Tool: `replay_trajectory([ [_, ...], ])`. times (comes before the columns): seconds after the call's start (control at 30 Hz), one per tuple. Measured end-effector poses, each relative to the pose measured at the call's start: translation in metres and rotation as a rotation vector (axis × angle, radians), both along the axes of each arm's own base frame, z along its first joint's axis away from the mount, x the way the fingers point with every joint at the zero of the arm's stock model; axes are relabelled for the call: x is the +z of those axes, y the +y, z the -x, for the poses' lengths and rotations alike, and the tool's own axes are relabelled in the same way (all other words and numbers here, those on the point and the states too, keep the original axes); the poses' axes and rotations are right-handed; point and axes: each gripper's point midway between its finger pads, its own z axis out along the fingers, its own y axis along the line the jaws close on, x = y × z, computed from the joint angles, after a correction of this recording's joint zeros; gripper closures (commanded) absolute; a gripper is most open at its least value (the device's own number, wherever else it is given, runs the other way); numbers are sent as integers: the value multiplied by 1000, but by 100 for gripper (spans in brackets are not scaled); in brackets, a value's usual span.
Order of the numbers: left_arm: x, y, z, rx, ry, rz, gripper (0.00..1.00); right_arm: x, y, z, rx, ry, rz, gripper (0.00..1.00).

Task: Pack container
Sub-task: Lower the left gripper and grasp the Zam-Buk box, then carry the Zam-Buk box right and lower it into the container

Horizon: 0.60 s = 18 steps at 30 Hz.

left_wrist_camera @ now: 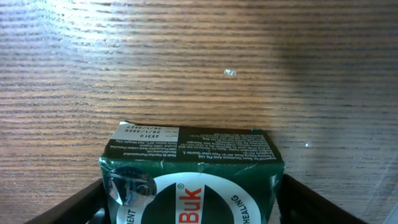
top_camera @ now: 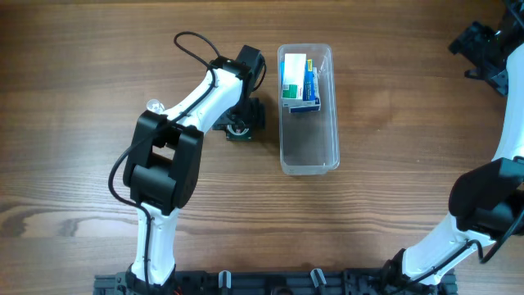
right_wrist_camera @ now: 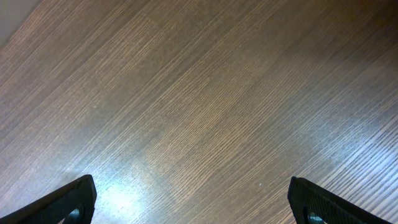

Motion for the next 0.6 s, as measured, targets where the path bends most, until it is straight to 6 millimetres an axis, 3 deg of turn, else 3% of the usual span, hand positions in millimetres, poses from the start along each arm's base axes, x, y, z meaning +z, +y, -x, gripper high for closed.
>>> replay_trajectory([
  [0.2,0,3,7,0,28,-13,25,0,0,0,0,0,0,0],
  [0.3,0,4,8,0,32,-15,30,0,0,0,0,0,0,0],
  [0.47,0,4,8,2,33,-14,50,0,0,0,0,0,0,0],
  [0.6,0,3,9,0,36,-13,53,0,0,0,0,0,0,0],
])
